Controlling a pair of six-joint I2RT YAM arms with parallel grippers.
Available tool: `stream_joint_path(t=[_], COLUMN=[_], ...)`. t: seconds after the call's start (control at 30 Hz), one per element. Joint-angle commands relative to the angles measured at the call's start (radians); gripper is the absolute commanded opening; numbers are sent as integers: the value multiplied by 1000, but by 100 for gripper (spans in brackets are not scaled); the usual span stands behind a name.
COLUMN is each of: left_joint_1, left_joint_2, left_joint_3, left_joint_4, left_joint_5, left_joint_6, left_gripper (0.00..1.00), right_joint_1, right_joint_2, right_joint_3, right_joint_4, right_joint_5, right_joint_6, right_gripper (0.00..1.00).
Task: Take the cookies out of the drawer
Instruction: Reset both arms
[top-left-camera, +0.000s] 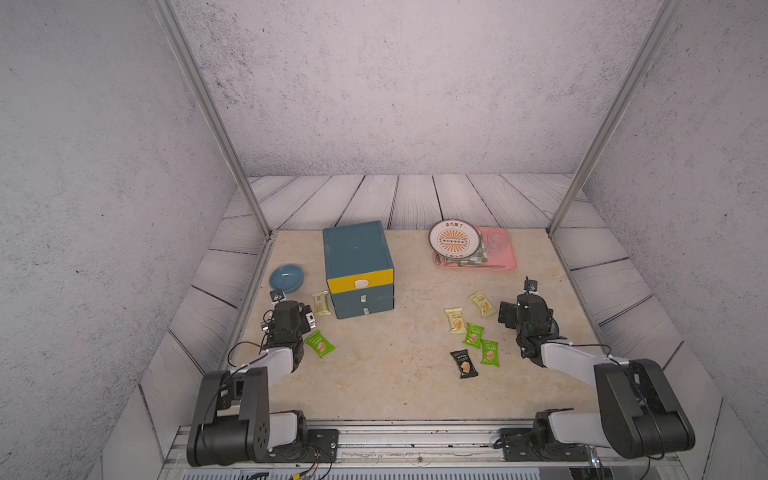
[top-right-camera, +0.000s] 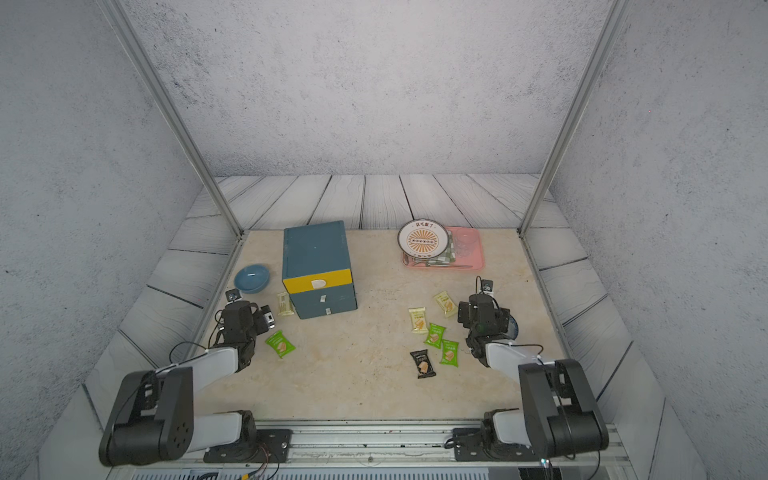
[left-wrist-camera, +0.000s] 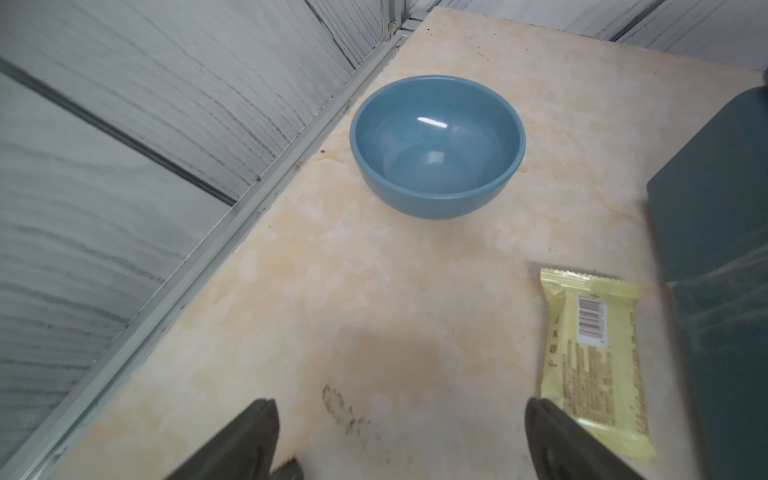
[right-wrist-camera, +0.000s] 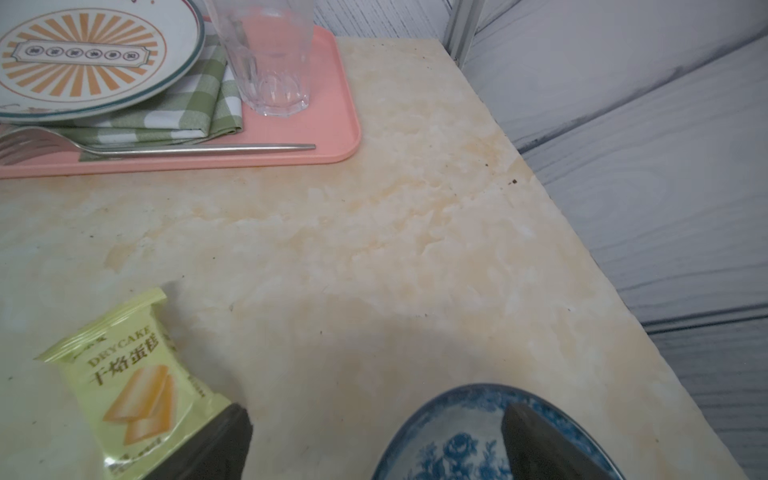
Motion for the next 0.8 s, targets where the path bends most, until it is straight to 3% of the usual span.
stream_joint_path(t=[0.0, 0.1, 0.2, 0.27, 0.37, 0.43, 0.77], left_joint_1=[-27, -56, -54, -56, -56, -56, -59], left_joint_2=[92, 181, 134, 162, 129, 144, 133], left_joint_3=[97, -14, 30, -2, 23, 8, 20], left_joint_4=[144, 474, 297, 412, 306, 365, 320], left_joint_5=[86, 44, 44, 43, 44, 44, 40], left_joint_6=[125, 150, 135, 146, 139, 143, 146], left_gripper=[100, 98, 98, 98, 98, 98, 99], right_joint_1=[-14, -65, -79, -84, -83, -83, -82], right_joint_2=[88, 177, 146, 151, 141, 140, 143], right_joint_3=[14, -24, 15, 6, 7, 8, 11], right_joint_4=[279, 433, 298, 330, 313, 306, 305], right_joint_5=[-40, -52, -85, -85, -89, -89, -90], right_joint_6=[-95, -39, -24, -29, -27, -29, -29], right_gripper=[99, 99, 99, 99, 99, 99, 99])
